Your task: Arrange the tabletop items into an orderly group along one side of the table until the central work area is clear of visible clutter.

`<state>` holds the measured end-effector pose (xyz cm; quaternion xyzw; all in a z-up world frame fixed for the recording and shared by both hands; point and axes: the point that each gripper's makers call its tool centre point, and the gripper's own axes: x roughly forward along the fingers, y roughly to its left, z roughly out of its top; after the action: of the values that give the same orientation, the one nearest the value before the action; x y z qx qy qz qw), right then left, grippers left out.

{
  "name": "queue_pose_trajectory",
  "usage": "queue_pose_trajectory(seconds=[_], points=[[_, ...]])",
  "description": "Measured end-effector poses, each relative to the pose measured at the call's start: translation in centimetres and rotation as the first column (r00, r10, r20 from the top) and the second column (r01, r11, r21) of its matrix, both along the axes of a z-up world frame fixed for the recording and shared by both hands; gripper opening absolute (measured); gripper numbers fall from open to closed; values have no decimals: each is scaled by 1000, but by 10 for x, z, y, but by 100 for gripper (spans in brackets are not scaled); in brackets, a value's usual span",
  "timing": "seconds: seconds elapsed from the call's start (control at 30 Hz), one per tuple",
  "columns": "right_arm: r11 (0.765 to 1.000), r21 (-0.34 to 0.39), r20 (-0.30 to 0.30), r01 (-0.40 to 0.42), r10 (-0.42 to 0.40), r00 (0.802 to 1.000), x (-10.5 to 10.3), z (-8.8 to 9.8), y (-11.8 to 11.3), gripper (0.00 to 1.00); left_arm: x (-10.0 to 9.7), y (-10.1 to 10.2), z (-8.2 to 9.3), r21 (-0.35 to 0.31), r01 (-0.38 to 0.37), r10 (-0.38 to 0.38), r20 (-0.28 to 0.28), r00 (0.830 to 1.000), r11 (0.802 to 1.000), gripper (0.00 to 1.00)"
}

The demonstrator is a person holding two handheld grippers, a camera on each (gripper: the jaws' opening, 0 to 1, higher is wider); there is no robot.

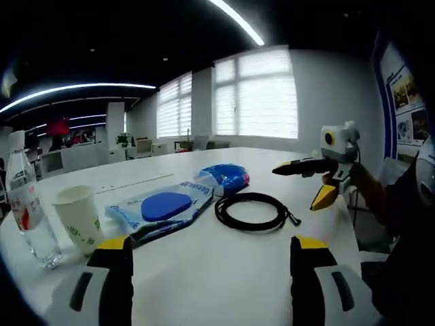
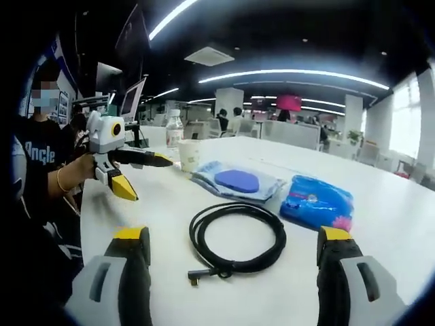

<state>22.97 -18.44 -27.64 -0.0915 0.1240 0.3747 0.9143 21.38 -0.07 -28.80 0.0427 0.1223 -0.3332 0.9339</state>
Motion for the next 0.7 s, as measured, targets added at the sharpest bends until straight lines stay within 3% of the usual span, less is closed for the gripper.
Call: queue_pose_trajectory(seconds=[0.17, 0.53, 0.7], points=[[999, -14, 27, 33, -33, 999, 1, 7, -9, 96, -6, 10, 1, -2, -22, 22, 8, 1000, 1000, 95], [997, -68, 20, 38, -37, 999, -11, 7, -18, 99, -19, 38, 15, -10, -85, 86, 33, 996, 996, 94], [997, -60, 8, 37, -37, 999, -18, 9, -19, 99, -26, 46, 14, 27, -115, 114, 37, 993, 993, 94]])
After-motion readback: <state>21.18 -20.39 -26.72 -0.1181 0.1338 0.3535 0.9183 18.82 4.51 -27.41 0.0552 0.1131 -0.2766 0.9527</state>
